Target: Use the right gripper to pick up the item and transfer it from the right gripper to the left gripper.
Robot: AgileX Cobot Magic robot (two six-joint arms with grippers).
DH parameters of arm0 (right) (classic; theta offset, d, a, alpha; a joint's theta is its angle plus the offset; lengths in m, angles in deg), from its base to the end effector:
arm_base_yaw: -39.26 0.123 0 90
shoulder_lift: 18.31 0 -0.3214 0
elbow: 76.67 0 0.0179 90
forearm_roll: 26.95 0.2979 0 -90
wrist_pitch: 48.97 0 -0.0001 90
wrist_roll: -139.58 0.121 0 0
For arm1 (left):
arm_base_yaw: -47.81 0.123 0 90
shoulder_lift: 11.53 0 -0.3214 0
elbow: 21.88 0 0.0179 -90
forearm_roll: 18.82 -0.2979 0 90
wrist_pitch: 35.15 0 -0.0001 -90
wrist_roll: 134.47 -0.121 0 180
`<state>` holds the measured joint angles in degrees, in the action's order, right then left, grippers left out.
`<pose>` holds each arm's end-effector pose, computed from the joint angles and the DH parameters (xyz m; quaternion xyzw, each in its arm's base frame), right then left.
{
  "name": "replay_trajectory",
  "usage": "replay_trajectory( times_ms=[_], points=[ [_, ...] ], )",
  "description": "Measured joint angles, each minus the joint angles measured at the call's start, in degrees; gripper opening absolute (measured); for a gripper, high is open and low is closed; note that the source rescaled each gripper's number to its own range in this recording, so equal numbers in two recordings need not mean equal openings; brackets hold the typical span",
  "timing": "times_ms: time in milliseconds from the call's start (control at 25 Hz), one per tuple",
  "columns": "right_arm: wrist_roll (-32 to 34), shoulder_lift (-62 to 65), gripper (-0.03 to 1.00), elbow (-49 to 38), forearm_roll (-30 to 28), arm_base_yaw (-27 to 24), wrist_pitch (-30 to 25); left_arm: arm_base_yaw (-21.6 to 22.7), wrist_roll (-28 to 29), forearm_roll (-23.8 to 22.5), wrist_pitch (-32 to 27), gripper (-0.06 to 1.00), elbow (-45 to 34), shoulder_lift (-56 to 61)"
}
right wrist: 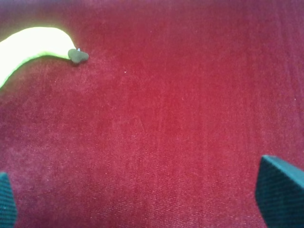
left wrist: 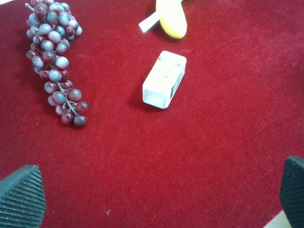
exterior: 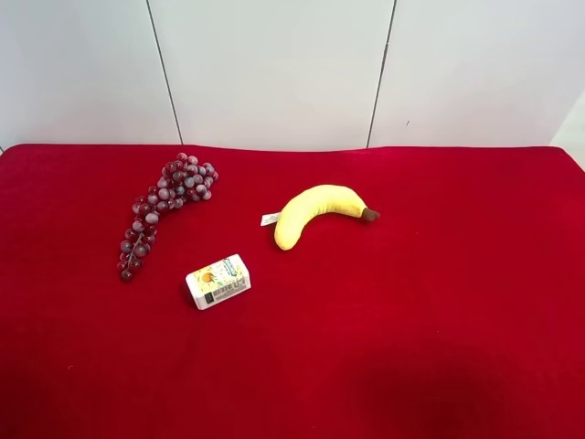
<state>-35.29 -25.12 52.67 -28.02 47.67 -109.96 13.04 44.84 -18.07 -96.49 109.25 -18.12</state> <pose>0.0287 0.0022 0.2787 -0.0243 0.8588 0.0510 0.5091 0.0189 -0.0148 0.2889 0.2597 0.8112 -0.1598 0.4991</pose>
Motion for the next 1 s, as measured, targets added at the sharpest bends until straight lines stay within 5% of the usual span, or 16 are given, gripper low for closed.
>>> replay_trajectory(
  times_ms=[120,520,1000],
  points=[
    [0.00,0.00,1.00,0.00,0.00,0.00,0.00,1.59,0.00,0.00,0.01,1.00,0.00,0.00],
    [0.00,0.00,1.00,0.00,0.00,0.00,0.00,24.09,0.07,0.00,0.06,1.00,0.00,0.00],
    [0.00,0.00,1.00,0.00,0.00,0.00,0.00,30.83,0.20,0.06,0.12,1.00,0.00,0.00]
  ],
)
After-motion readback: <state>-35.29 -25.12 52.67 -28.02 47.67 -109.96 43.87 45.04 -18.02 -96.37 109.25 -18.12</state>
